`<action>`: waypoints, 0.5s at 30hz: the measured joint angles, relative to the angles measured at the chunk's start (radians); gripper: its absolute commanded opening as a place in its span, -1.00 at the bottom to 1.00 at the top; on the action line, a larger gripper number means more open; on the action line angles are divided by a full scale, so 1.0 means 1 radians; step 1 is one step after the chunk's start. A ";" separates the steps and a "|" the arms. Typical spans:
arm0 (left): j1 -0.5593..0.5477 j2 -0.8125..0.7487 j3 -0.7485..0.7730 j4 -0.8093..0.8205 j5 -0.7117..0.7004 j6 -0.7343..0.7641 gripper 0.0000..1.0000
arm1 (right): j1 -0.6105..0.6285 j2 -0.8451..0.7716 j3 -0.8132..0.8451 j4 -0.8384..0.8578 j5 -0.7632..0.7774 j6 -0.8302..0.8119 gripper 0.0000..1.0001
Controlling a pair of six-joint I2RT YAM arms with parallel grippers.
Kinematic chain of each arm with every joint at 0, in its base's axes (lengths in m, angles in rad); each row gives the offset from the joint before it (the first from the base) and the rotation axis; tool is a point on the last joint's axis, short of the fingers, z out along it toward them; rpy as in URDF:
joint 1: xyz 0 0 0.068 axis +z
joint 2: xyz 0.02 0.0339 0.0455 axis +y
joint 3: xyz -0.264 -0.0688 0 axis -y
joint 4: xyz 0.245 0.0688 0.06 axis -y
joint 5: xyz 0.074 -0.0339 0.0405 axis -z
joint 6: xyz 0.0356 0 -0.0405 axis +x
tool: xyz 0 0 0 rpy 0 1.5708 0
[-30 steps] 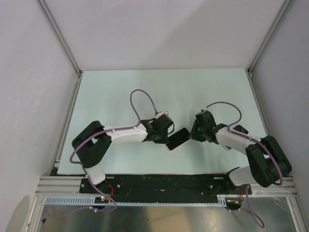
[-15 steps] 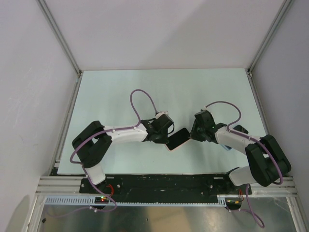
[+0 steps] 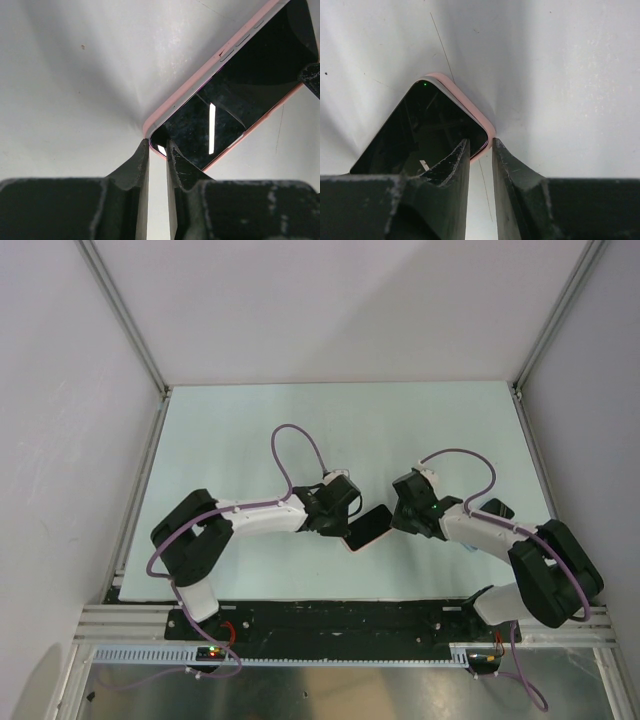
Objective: Put the phone into the phone case
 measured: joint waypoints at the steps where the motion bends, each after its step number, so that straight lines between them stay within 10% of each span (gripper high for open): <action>1: 0.000 -0.005 0.000 0.000 0.000 0.000 -1.00 | 0.002 -0.002 0.000 -0.001 0.003 0.000 -0.53; 15: 0.002 0.007 0.014 -0.014 0.011 0.023 -1.00 | -0.014 0.065 0.072 -0.079 -0.024 -0.043 -0.56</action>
